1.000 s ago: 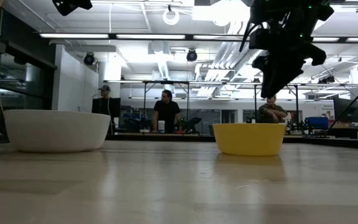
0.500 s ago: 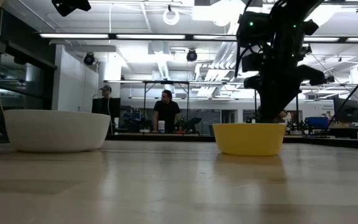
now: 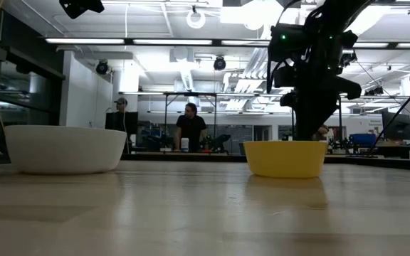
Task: Nest bowls inside each other
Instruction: Stack the violet bowl on the blue bowl
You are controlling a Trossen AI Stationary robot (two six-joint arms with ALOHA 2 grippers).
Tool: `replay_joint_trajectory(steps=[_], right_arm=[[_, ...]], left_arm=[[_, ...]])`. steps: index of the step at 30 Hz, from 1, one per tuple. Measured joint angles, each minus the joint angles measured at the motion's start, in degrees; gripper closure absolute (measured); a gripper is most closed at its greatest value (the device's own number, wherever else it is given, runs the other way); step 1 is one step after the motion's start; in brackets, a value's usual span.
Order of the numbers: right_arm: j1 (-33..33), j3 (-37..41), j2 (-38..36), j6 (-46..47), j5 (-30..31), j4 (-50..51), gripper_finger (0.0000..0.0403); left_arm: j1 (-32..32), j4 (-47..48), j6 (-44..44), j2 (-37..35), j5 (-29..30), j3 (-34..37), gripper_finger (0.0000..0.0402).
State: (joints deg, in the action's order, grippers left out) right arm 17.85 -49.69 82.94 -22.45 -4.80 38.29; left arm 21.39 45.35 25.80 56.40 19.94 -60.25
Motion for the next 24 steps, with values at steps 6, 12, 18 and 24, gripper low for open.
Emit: replay_joint_trajectory(steps=[6, 12, 18, 24], right_arm=[[-0.05, 0.00, 0.00, 0.64, -1.47, -0.10, 0.0312], [0.19, 0.00, 2.42, 1.65, -1.56, -1.16, 0.0312], [0.19, 0.00, 6.98, 1.67, -1.22, -2.17, 0.0312], [0.21, 0.00, 9.29, 1.30, -0.91, -3.70, 0.0312]], left_arm=[[0.00, 0.23, 0.00, 0.00, 0.00, 0.00, 0.0368], [0.01, 1.11, 0.02, 0.00, 0.00, 0.00, 0.0368], [0.00, 1.39, 0.22, 0.00, -1.84, 0.00, 0.0368], [0.00, 1.33, 0.24, 0.00, -2.95, 0.00, 0.0368]])
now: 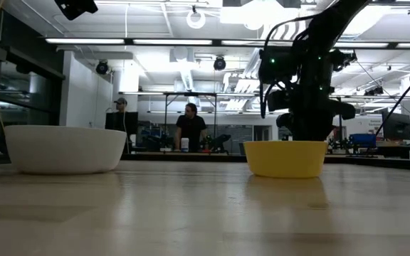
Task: Nest bowls inside each other
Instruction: Stack the violet bowl on the blue bowl
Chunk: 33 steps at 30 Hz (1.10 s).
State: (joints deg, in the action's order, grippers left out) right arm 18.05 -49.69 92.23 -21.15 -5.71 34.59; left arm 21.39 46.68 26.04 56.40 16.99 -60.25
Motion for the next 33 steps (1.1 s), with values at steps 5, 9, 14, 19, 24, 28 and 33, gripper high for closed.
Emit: replay_joint_trajectory(steps=[5, 9, 14, 19, 24, 28, 33], right_arm=[[0.12, 0.00, -1.11, -0.63, 2.16, -0.13, 0.0312], [0.12, 0.00, -2.56, -1.08, 2.64, -0.11, 0.0312], [0.12, 0.00, -3.26, -1.11, 2.60, 0.43, 0.0312], [0.12, 0.00, -3.23, -1.09, 2.58, 1.40, 0.0312], [0.12, 0.00, -3.23, -0.28, 2.55, 1.55, 0.0317], [0.12, 0.00, -3.23, -0.15, 2.54, 1.64, 0.0336], [0.12, 0.00, -3.23, -0.13, 2.53, 1.66, 0.0362]], left_arm=[[0.00, -0.02, 0.00, 0.00, 0.00, 0.00, 0.0368], [0.00, -0.04, 0.00, 0.00, 0.00, 0.00, 0.0368], [0.00, -0.07, 0.00, -0.01, 0.00, 0.00, 0.0368], [0.00, -0.11, 0.00, 0.00, 0.00, 0.00, 0.0368], [0.00, -0.11, 0.00, 0.00, 0.00, 0.00, 0.0368], [0.00, -0.11, 0.00, 0.00, 0.00, 0.00, 0.0368], [0.00, -0.11, 0.00, 0.00, 0.00, 0.00, 0.0368]])
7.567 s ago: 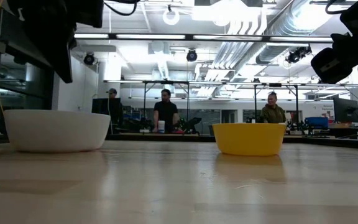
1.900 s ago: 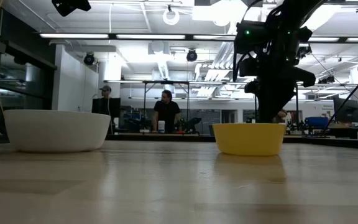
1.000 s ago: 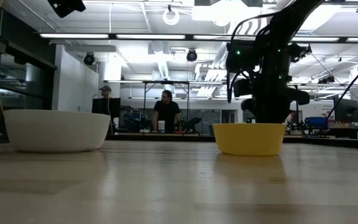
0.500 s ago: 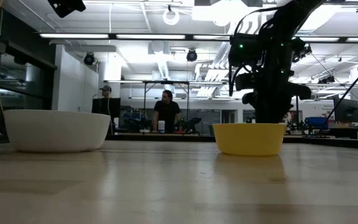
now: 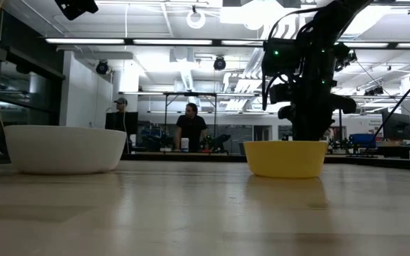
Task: Nest bowls inside each other
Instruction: Stack the violet bowl on the blue bowl
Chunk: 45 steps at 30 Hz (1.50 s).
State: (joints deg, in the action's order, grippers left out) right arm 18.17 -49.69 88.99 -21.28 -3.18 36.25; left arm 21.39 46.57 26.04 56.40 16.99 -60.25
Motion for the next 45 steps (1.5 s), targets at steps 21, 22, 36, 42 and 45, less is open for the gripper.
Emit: replay_joint_trajectory(steps=[21, 22, 36, 42, 45], right_arm=[[-0.33, -10.41, 0.02, -2.42, 3.64, 8.76, 0.0398], [-0.42, -11.99, 0.02, -2.45, 3.18, 9.35, 0.0398], [-11.67, -25.95, 4.87, -2.71, -0.06, 9.69, 0.0399], [-16.43, -32.95, 13.03, -2.57, -0.71, 11.33, 0.0399], [-18.01, -36.52, 16.26, -3.60, -2.68, 12.06, 0.0399]], left_arm=[[0.00, 1.39, -0.17, 0.00, 0.00, 0.00, 0.0368], [0.00, 1.65, -0.10, 0.00, 0.00, 0.00, 0.0368], [0.02, 4.38, -0.15, -0.02, -5.55, 0.00, 0.0368], [0.02, 5.31, -0.20, -0.02, -5.57, 0.02, 0.0368], [0.02, 5.41, -0.20, -0.02, -5.57, 0.02, 0.0368]])
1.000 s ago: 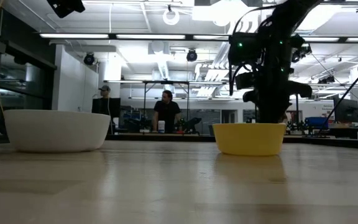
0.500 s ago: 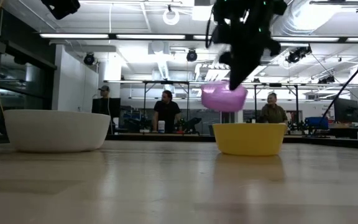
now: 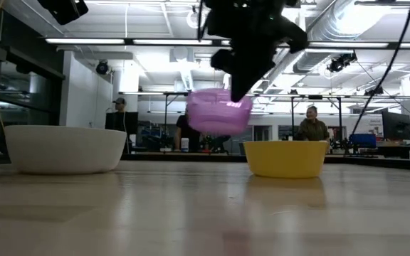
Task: Nest bowls inside each other
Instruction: Stack the violet bowl on the blue bowl
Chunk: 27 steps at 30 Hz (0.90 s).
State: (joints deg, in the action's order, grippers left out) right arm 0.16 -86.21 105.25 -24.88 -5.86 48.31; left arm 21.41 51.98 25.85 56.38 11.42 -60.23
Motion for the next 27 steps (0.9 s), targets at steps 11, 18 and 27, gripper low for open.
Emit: replay_joint_trajectory(steps=[11, 18, 27], right_arm=[[-3.89, -8.14, 2.12, -1.01, -1.37, -0.80, 0.0399], [-4.98, -8.46, 2.08, 1.90, -4.86, -1.49, 0.0399], [-8.15, -8.46, 2.08, -1.99, -8.07, -1.50, 0.0399]], left_arm=[[0.00, 0.07, -0.04, 0.00, 0.04, 0.00, 0.0368], [0.00, 0.07, 1.59, 0.00, 0.09, 0.00, 0.0368], [0.00, 0.05, 0.68, 0.31, 0.06, 0.00, 0.0368]])
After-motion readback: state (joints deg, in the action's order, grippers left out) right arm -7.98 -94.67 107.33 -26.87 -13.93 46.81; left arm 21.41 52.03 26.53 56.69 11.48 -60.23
